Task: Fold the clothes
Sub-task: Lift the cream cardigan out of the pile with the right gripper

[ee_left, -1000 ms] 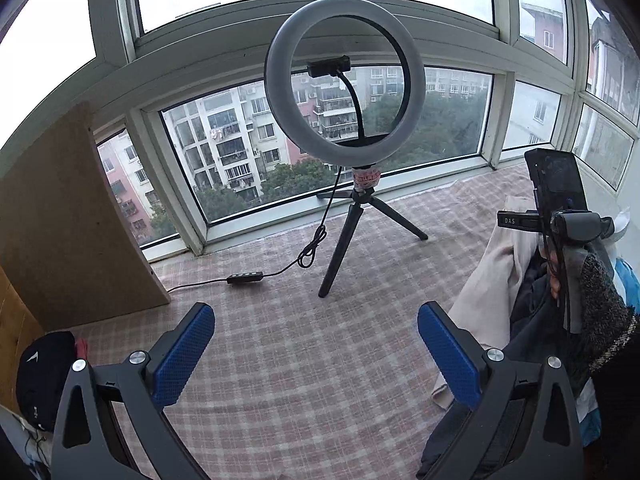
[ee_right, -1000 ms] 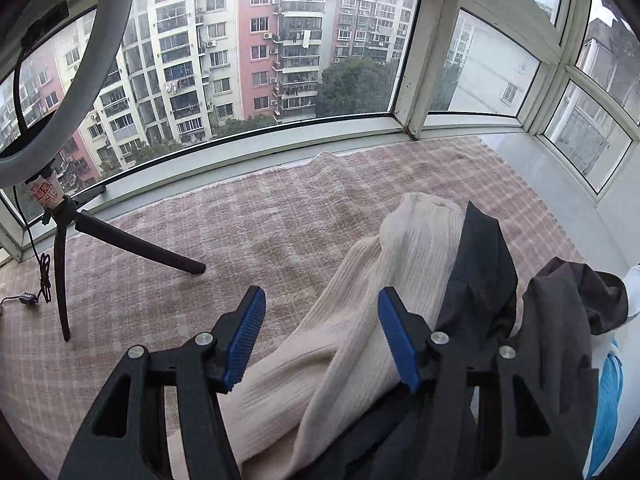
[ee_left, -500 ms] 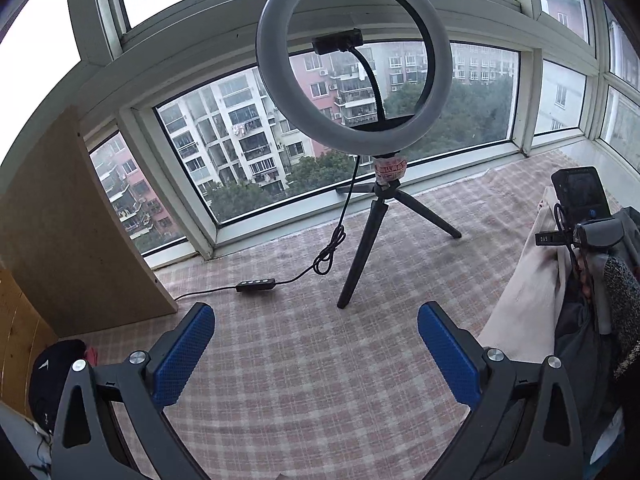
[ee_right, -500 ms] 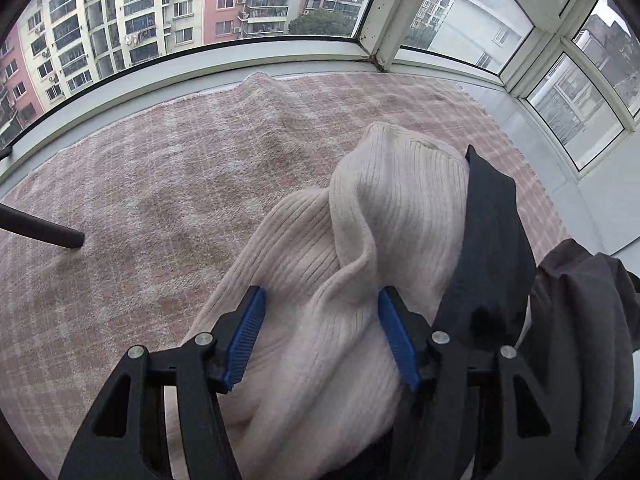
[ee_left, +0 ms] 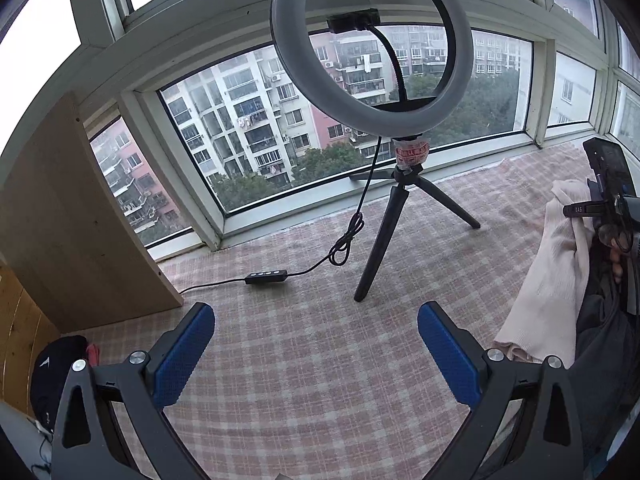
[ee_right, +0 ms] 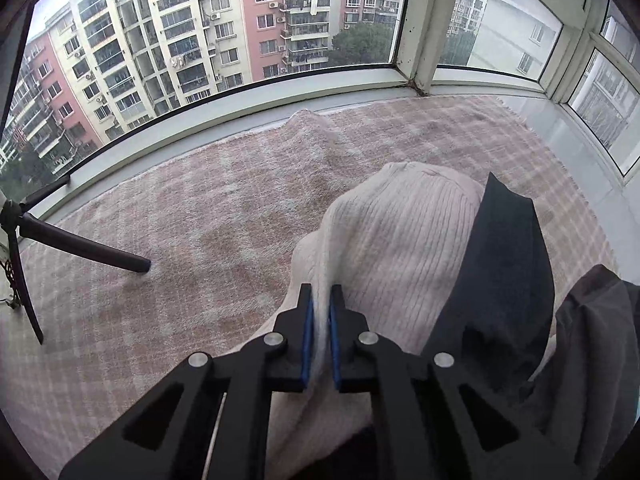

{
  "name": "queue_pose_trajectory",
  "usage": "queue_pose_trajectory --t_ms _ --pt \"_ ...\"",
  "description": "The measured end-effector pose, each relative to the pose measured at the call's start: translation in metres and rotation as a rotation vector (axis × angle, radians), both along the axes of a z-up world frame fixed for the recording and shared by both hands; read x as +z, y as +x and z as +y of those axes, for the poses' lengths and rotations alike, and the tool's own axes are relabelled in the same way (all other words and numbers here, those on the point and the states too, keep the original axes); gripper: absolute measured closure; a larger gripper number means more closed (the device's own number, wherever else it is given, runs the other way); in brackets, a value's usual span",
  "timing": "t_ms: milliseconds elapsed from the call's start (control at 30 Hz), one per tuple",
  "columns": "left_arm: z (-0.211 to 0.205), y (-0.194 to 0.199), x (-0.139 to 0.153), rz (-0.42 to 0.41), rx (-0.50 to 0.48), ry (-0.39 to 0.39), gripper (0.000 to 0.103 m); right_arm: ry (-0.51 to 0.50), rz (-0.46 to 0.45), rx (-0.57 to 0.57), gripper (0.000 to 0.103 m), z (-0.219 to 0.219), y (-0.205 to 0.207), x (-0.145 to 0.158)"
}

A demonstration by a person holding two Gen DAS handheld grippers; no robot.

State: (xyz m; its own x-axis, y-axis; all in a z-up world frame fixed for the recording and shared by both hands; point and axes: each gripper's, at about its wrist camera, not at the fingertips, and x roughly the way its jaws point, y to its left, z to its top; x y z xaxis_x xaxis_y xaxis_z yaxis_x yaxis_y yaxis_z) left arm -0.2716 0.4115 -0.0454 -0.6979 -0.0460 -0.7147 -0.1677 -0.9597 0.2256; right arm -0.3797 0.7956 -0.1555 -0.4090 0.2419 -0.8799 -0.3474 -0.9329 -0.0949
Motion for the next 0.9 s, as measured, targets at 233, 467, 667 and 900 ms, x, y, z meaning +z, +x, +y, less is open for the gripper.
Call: queue_pose_trajectory --t_ms 233,467,667,900 --pt "-0.012 -0.008 -0.005 -0.021 0.018 0.013 0.001 0.052 -0.002 0.025 0.055 -0.014 -0.007 0.014" --pt "-0.012 -0.011 -0.007 -0.030 0.016 0.022 0.001 0.082 -0.066 0.035 0.055 -0.017 -0.018 0.000" --pt "-0.005 -0.011 -0.009 -0.042 -0.009 0.025 0.001 0.056 -0.140 0.006 0.055 -0.007 -0.012 -0.024" --pt "0.004 -0.011 -0.013 -0.059 -0.032 0.018 0.001 0.065 -0.116 0.020 0.082 -0.008 -0.005 -0.026"
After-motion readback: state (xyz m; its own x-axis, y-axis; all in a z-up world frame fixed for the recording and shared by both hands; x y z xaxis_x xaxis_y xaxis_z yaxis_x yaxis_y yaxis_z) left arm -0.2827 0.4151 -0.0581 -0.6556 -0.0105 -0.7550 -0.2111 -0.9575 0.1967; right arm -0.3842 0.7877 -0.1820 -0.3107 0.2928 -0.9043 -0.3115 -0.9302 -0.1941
